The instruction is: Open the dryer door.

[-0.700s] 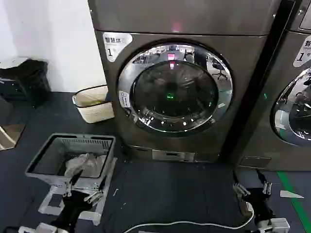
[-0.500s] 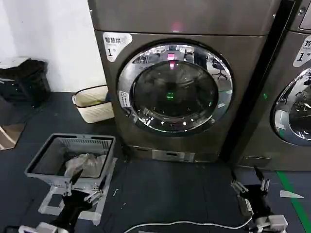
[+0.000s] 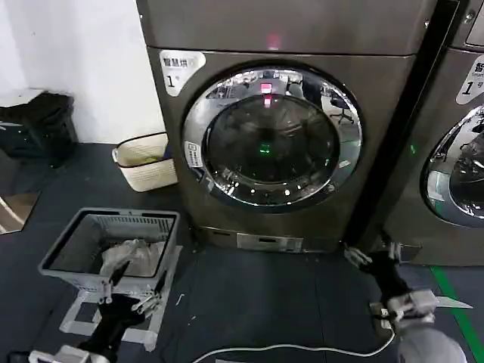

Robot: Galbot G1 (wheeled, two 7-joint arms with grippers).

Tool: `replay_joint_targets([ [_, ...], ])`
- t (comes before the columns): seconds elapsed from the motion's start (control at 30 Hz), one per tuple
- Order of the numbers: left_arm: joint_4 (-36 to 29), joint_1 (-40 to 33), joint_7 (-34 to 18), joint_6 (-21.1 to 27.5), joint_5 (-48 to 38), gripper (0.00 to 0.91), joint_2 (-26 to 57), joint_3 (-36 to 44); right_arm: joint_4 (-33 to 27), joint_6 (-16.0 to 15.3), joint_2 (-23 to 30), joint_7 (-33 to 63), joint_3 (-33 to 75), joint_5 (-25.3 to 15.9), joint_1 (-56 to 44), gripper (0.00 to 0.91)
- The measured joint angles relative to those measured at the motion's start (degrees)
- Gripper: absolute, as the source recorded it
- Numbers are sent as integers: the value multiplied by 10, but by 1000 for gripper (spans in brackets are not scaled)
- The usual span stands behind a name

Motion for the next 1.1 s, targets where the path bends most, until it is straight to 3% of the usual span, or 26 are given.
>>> replay_joint_targets([
  [0.47,-6,4,0,-11,0,907,-3,-1,-56,-9,-78,-2,-182,53,192,907],
  [1.1,-15,8,4,-27,1,907,-15,-5,-186,-9,-42,-14,-371,81,422,907],
])
